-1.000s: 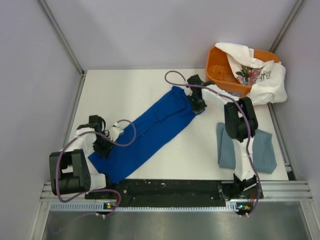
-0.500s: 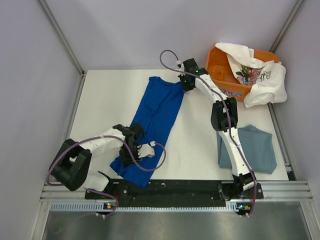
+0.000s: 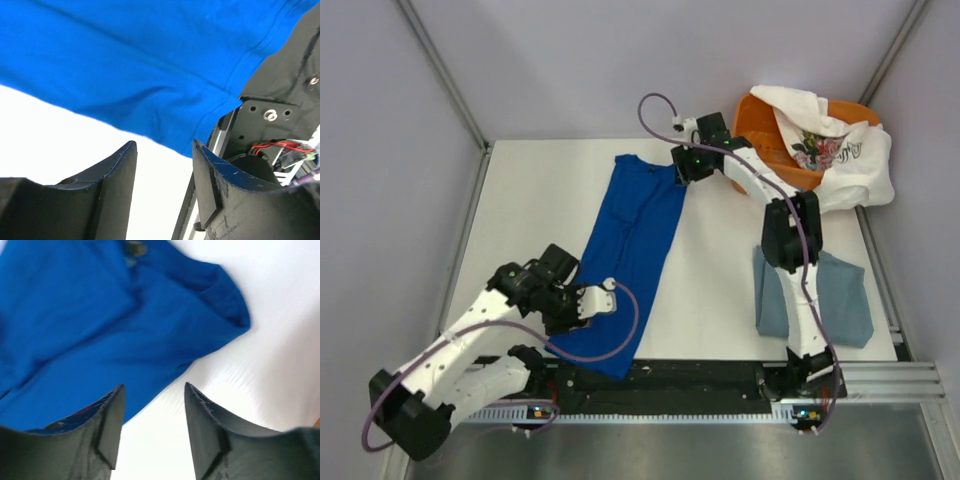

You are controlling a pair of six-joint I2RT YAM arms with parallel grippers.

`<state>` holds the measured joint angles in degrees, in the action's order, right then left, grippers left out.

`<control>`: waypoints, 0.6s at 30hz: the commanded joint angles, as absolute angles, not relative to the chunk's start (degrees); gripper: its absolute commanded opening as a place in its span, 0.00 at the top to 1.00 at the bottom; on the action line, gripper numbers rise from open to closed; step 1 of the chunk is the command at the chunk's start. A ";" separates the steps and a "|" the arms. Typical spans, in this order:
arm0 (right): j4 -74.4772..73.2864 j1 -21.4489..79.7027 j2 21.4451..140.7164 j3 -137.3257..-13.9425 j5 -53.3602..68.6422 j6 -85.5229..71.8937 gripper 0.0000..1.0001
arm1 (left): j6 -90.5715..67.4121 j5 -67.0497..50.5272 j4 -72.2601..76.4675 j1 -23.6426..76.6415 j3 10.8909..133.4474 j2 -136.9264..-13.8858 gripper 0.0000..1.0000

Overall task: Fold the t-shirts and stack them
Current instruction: Rotate the tshirt 70 degrees, then grab the bottom of the folded rectangular tshirt with both arms

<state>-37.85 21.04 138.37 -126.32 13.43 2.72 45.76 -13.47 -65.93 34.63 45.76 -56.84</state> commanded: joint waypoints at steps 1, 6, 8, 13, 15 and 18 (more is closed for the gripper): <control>-22.20 25.65 114.74 -107.64 27.31 9.56 0.45 | 53.25 -10.99 -72.77 31.29 43.60 -47.31 0.47; 8.35 32.68 91.26 -70.10 41.89 15.73 0.42 | 57.82 -12.30 -71.29 30.50 40.26 -46.76 0.47; 21.29 35.14 83.35 -54.20 48.23 17.48 0.39 | 60.45 -12.04 -69.97 30.41 39.64 -47.81 0.47; 17.89 43.92 76.38 -42.54 52.64 31.35 0.35 | 69.85 -11.92 -68.63 27.79 44.45 -52.99 0.47; 8.56 49.80 75.76 -42.37 50.73 38.12 0.36 | 77.31 -19.99 -72.14 22.44 48.76 -55.62 0.46; 5.01 58.69 76.90 -40.17 46.50 43.49 0.35 | 83.66 -23.73 -75.50 14.35 53.08 -58.88 0.47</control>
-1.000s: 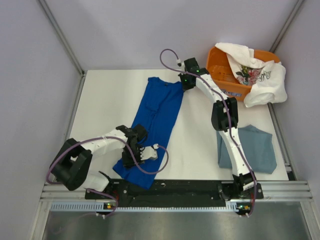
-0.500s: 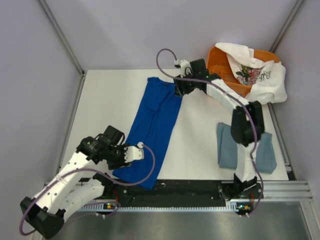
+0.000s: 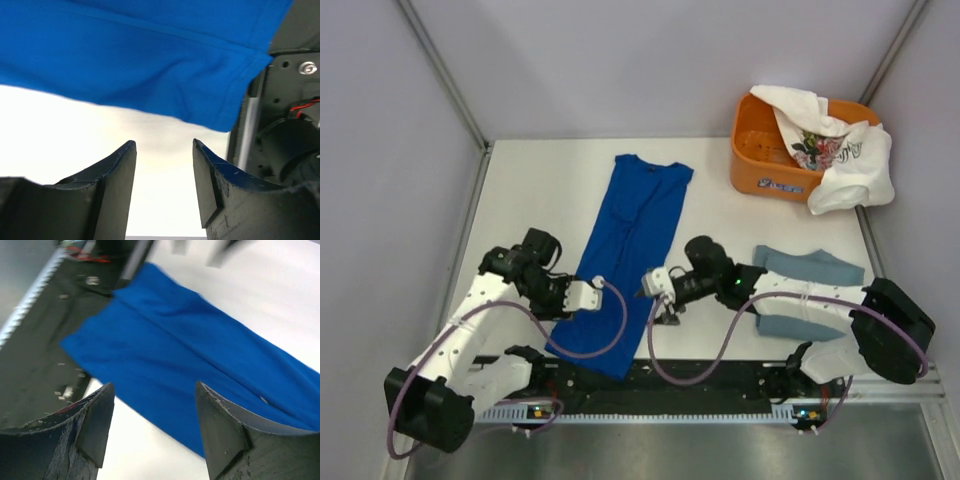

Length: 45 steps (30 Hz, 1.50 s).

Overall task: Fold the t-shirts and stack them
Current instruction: Grab the bottom of the folded rectangular tshirt with both arms

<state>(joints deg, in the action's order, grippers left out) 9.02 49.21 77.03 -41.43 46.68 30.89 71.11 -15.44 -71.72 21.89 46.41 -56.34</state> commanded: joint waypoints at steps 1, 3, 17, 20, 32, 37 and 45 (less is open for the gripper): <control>6.14 60.89 77.95 -39.64 46.23 43.68 0.35 | 84.45 -23.56 -76.02 12.76 54.04 -59.84 0.47; 8.87 64.50 80.85 -39.55 43.96 44.03 0.35 | 86.56 -23.73 -77.42 10.82 54.58 -61.34 0.47; 2.20 74.09 96.76 -50.18 35.42 53.34 0.37 | 82.71 -25.48 -73.57 10.81 44.91 -61.87 0.46; 0.09 74.53 99.31 -52.20 36.12 55.54 0.38 | 82.35 -27.15 -74.61 10.81 45.26 -62.58 0.47; -12.74 76.46 102.05 -53.97 34.55 61.96 0.79 | 80.33 -30.05 -75.76 10.99 46.76 -65.56 0.47; -16.34 76.38 100.11 -52.12 28.84 63.63 1.00 | 77.45 -33.57 -74.89 18.07 45.36 -66.01 0.44; -22.23 75.76 93.09 -47.82 23.56 63.37 1.00 | 75.84 -30.33 -72.78 32.08 41.32 -63.73 0.41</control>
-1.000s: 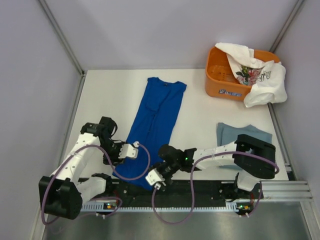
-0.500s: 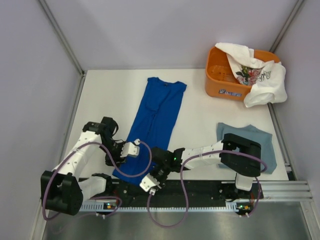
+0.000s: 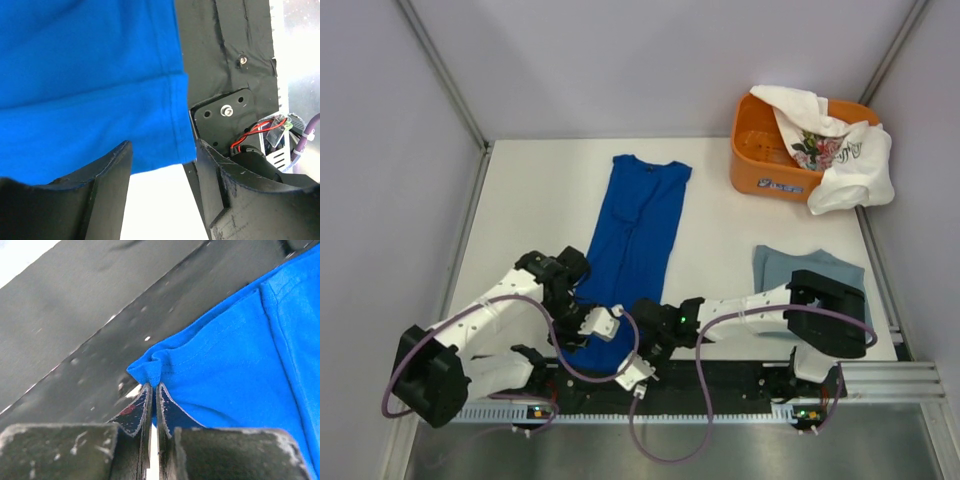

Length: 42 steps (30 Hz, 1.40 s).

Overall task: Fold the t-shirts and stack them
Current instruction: Grab the bottom of the folded rectangular tshirt with both arms

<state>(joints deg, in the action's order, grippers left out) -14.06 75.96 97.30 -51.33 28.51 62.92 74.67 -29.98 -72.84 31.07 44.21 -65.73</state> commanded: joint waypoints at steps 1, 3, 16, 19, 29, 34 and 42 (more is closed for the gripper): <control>-22.67 75.76 92.38 -47.38 23.47 62.85 1.00 | 76.02 -29.37 -71.47 32.34 40.18 -63.37 0.40; -23.55 75.76 91.85 -47.02 24.08 62.49 1.00 | 76.37 -29.27 -70.14 32.78 39.46 -62.67 0.38; -26.10 76.64 89.74 -50.27 28.38 59.85 0.55 | 81.21 -20.40 -61.70 38.76 30.32 -62.40 0.37; -25.06 76.99 89.47 -50.36 29.00 59.77 0.53 | 82.00 -18.81 -61.52 38.76 30.06 -62.93 0.38; -14.43 78.40 94.04 -50.36 29.71 52.66 0.55 | 76.82 -21.61 -60.47 38.76 31.11 -61.97 0.84; -13.27 78.40 93.08 -50.80 31.99 48.62 1.00 | 71.82 -22.33 -62.14 38.85 34.01 -59.94 1.00; -4.50 72.26 85.18 -45.89 30.24 34.29 1.00 | 59.25 -17.76 -55.38 36.66 40.07 -60.46 1.00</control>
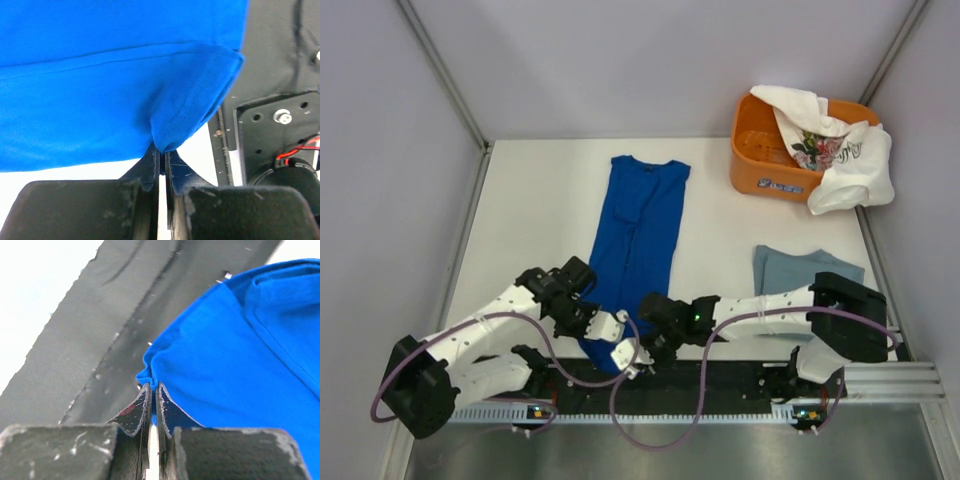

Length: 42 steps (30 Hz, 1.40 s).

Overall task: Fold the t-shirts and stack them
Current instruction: Grab the bottom of the folded rectangular tshirt with both arms, then fold the folded rectangular tshirt in 1/3 of the way

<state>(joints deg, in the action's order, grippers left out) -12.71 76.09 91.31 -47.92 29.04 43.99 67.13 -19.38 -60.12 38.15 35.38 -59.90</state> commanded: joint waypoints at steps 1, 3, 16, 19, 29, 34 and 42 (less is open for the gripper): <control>-2.39 70.59 84.12 -45.10 29.54 32.80 1.00 | 58.37 -17.67 -54.15 35.78 41.38 -61.25 1.00; 1.82 67.95 82.27 -43.95 28.66 29.55 1.00 | 56.26 -17.84 -53.09 33.85 43.94 -63.10 1.00; 14.58 47.65 84.54 -46.23 27.16 17.67 1.00 | 44.65 -15.29 -45.97 21.27 64.23 -82.69 1.00; 17.05 43.87 87.00 -48.42 26.99 16.79 1.00 | 43.68 -15.38 -45.70 20.04 68.63 -87.43 1.00; 13.72 38.85 97.03 -55.81 21.55 19.86 1.00 | 41.31 -11.61 -45.00 19.16 79.88 -101.32 1.00; 12.22 37.97 99.49 -57.22 19.16 21.10 1.00 | 40.87 -11.87 -45.53 19.07 82.88 -105.81 1.00; 10.55 36.65 102.74 -59.59 16.10 18.46 1.00 | 39.12 -10.03 -46.23 19.07 85.78 -110.12 0.88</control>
